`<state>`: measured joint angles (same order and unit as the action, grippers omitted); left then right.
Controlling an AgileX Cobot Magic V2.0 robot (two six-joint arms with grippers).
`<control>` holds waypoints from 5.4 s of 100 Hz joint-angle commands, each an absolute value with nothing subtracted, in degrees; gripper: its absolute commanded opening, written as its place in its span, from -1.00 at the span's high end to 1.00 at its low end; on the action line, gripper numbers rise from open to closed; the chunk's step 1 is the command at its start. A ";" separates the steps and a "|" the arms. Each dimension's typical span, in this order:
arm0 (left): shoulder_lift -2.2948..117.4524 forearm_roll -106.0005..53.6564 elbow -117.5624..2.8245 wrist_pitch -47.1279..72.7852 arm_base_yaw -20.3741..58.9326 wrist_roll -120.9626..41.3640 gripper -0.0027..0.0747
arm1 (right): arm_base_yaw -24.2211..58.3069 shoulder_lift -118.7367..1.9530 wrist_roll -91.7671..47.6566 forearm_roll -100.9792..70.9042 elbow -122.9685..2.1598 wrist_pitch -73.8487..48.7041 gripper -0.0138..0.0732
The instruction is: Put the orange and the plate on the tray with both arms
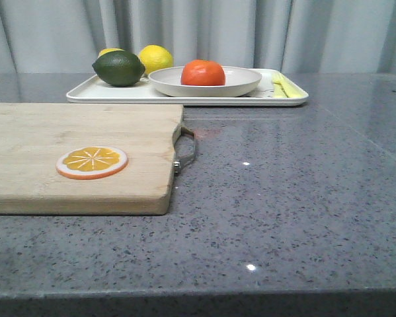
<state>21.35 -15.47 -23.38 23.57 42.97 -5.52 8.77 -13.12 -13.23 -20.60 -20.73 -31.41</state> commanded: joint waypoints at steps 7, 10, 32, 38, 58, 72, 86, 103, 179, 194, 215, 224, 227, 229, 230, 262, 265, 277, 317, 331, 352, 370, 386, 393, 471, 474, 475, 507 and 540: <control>21.56 -16.41 -24.93 19.26 42.92 -5.47 0.98 | 8.58 -13.56 -13.76 -21.45 -21.99 -27.64 0.84; 21.56 -16.41 -24.93 19.26 42.92 -5.47 0.98 | 8.58 -13.56 -13.76 -21.45 -21.99 -27.64 0.84; 21.56 -16.41 -24.93 19.26 42.92 -5.47 0.98 | 8.58 -13.56 -13.76 -21.45 -21.99 -27.64 0.84; 21.56 -16.41 -24.80 19.26 42.92 -5.47 0.98 | 8.58 -13.56 -13.76 -21.45 -21.99 -27.64 0.84; 20.99 -15.84 -22.27 16.25 40.00 -5.47 0.98 | 8.58 -13.56 -13.76 -21.45 -21.99 -27.64 0.84; 19.01 -15.52 -19.91 13.56 35.43 -5.47 0.98 | 8.58 -13.56 -13.76 -21.45 -21.99 -27.64 0.84; 16.11 -14.46 -17.11 8.34 29.90 -5.47 0.98 | 8.58 -13.56 -13.76 -21.45 -21.99 -27.64 0.84; 12.10 -11.63 -11.91 -1.26 23.03 -5.47 0.98 | 8.58 -13.56 -13.76 -21.45 -21.99 -27.64 0.84; -2.10 -1.81 1.38 0.00 -0.22 5.66 0.98 | 8.58 -13.56 -13.76 -21.45 -21.99 -27.64 0.84; -2.10 -1.81 1.38 2.17 -0.68 5.44 0.98 | 8.58 -13.56 -13.76 -21.45 -21.99 -27.75 0.84; -2.10 -2.19 1.38 2.32 -0.68 5.10 0.98 | 8.58 -13.56 -13.76 -21.45 -21.99 -27.81 0.84; -2.10 -2.79 1.38 2.32 -0.68 4.79 0.98 | 8.58 -13.56 -13.76 -21.45 -21.99 -27.81 0.84; -2.10 -3.50 1.38 2.32 -0.68 3.83 0.98 | 8.58 -13.56 -13.76 -21.45 -21.99 -27.81 0.84; -2.10 -4.27 1.38 2.32 -0.68 2.73 0.98 | 8.58 -13.56 -13.76 -21.45 -21.99 -27.81 0.84; -2.10 -4.98 1.38 2.32 -0.68 1.81 0.98 | 8.58 -13.56 -13.76 -21.45 -21.99 -27.81 0.84; -2.00 -7.20 1.38 2.32 -0.68 -2.49 0.98 | 8.58 -13.56 -13.76 -21.45 -21.99 -27.87 0.84; -2.00 -7.20 1.38 2.32 -0.68 -2.49 0.98 | 8.58 -13.56 -13.76 -21.45 -21.99 -27.87 0.84; -2.00 -7.20 1.38 2.32 -0.68 -2.49 0.98 | 8.58 -13.56 -13.76 -21.45 -21.99 -27.87 0.84; -2.00 -7.20 1.38 2.32 -0.68 -2.49 0.98 | 8.58 -13.56 -13.76 -21.45 -21.99 -27.87 0.84; -2.00 -7.20 1.38 2.32 -0.68 -2.49 0.98 | 8.58 -13.56 -13.76 -21.45 -21.92 -27.87 0.84; -2.00 -7.20 1.38 2.32 -0.68 -2.49 0.98 | 8.58 -13.56 -13.76 -21.45 -21.92 -27.87 0.84; -2.00 -7.20 1.38 2.32 -0.68 -2.49 0.98 | 8.44 -13.56 -13.76 -21.31 -21.91 -26.79 0.84; -2.00 -7.20 1.38 2.32 -0.68 -2.49 0.98 | 8.26 -13.56 -13.22 -17.71 -20.76 -20.57 0.84; -2.00 -7.20 1.38 2.32 -0.68 -2.49 0.98 | 7.97 -13.56 -11.41 -17.13 -19.10 -16.25 0.84; -2.00 -7.20 1.38 2.32 -0.68 -2.49 0.98 | -1.15 -2.11 10.02 5.49 -0.51 5.51 0.84; -2.00 -7.20 1.38 2.32 -0.68 -2.49 0.98 | -1.29 -1.45 10.02 5.49 0.17 5.51 0.84; -2.00 -7.20 1.38 2.32 -0.68 -2.49 0.98 | -1.28 -1.32 10.02 5.54 0.51 5.51 0.84; -2.00 -7.20 1.38 2.32 -0.68 -2.49 0.98 | -1.35 1.80 10.08 4.35 1.63 2.15 0.84; -2.00 -7.20 1.38 2.32 -0.68 -2.49 0.98 | -1.35 1.80 8.02 1.04 1.69 -0.45 0.84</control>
